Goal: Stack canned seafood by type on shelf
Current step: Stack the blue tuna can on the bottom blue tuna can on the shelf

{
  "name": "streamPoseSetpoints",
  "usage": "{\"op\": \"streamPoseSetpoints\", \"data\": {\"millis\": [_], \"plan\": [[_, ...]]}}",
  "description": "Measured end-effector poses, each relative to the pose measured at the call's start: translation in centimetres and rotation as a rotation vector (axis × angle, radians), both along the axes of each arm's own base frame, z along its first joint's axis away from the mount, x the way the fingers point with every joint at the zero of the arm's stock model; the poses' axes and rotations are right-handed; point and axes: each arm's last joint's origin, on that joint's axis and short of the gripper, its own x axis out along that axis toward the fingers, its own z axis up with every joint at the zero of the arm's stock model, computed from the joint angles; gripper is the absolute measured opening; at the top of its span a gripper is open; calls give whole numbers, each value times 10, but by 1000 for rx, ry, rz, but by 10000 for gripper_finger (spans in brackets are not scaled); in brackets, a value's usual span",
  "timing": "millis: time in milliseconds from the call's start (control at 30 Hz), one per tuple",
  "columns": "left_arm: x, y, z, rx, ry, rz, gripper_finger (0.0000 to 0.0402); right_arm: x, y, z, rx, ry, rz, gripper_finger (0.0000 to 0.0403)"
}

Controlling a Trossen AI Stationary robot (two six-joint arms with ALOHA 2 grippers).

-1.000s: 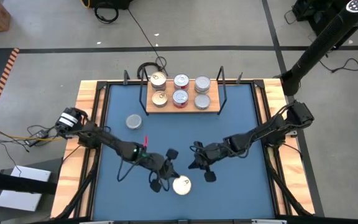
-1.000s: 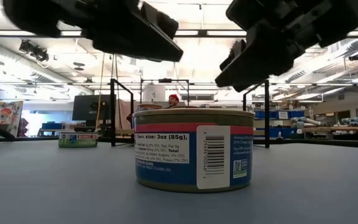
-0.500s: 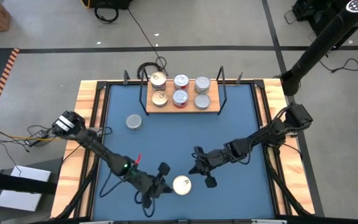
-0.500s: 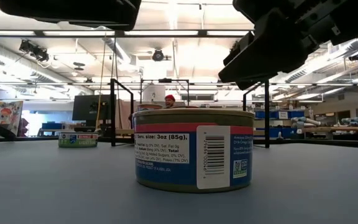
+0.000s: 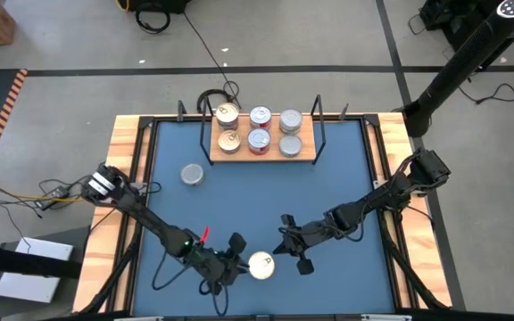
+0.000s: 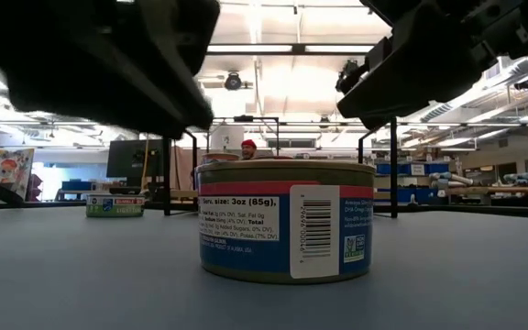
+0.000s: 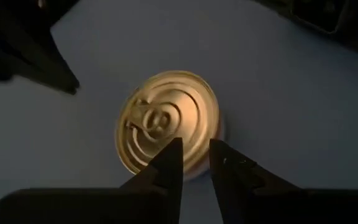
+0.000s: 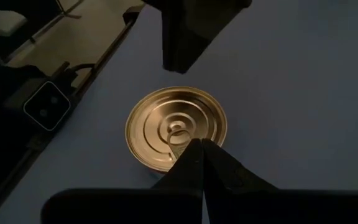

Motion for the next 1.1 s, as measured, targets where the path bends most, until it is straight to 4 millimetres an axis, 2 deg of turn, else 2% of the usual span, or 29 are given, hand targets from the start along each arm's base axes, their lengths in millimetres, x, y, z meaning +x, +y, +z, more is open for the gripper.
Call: {"op": "streamPoseSetpoints", "data": {"millis": [167,333,833,1100], "plan": [[11,-8,6,96,-23,-51,83,0,-1,-2,-20,13,5,7],[14,-6,2,158,125,-81,83,-1,-2,-3,-46,16,19,7],[24,8,2,181,139,-92,83,-1,-2,-3,-77,9,38,8],[23,7,1,152,165,-136,81,-1,-2,-3,-77,9,38,8]]}}
